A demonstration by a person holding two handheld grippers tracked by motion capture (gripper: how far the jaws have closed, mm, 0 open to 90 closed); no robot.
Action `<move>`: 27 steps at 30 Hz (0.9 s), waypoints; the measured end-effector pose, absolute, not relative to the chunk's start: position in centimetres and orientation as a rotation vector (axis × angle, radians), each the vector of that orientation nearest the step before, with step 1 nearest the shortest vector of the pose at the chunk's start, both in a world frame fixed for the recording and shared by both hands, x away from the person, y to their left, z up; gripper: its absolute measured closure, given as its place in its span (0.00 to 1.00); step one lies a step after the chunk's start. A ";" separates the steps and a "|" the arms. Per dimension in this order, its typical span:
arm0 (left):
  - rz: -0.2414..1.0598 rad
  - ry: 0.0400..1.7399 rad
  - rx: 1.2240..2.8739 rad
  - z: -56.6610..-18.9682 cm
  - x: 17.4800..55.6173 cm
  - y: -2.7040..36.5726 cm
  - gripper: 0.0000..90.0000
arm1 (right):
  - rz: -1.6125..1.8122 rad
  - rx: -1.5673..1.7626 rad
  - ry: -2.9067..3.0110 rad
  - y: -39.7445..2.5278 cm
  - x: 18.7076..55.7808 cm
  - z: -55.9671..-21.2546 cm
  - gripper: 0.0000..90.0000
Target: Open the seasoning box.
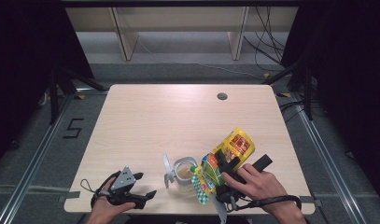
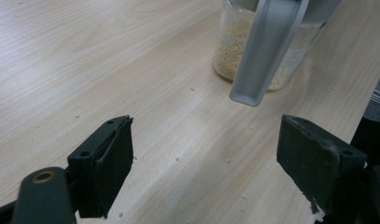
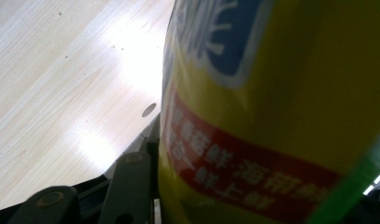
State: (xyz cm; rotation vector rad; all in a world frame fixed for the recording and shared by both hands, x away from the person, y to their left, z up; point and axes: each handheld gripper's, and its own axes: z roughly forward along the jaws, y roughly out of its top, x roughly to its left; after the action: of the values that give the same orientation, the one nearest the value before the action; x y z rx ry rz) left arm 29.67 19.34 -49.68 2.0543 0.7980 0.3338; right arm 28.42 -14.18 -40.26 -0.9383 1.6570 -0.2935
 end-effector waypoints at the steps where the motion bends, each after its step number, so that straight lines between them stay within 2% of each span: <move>1: 0.335 0.797 2.054 -49.7 29.7 19.4 0.20 | -0.284 -0.924 1.663 -14.2 28.4 -40.3 0.66; 13: 0.326 0.801 2.043 -49.7 29.6 19.2 0.20 | -0.283 -0.929 1.663 -14.1 28.3 -40.2 0.66; 14: 0.360 0.751 2.083 -49.6 29.9 19.5 0.20 | -0.287 -0.929 1.660 -14.2 28.3 -40.2 0.66; 20: 0.363 0.749 2.087 -49.6 29.9 19.5 0.20 | -0.315 -0.937 1.649 -14.2 28.3 -40.0 0.66; 27: 0.337 0.778 2.045 -49.7 29.7 19.3 0.20 | -0.316 -0.952 1.651 -14.2 28.4 -40.0 0.66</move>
State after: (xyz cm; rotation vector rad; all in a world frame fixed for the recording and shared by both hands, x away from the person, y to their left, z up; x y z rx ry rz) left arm 29.72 19.27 -49.68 2.0447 0.7778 0.3367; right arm 28.36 -14.18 -39.99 -0.9518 1.6514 -0.3162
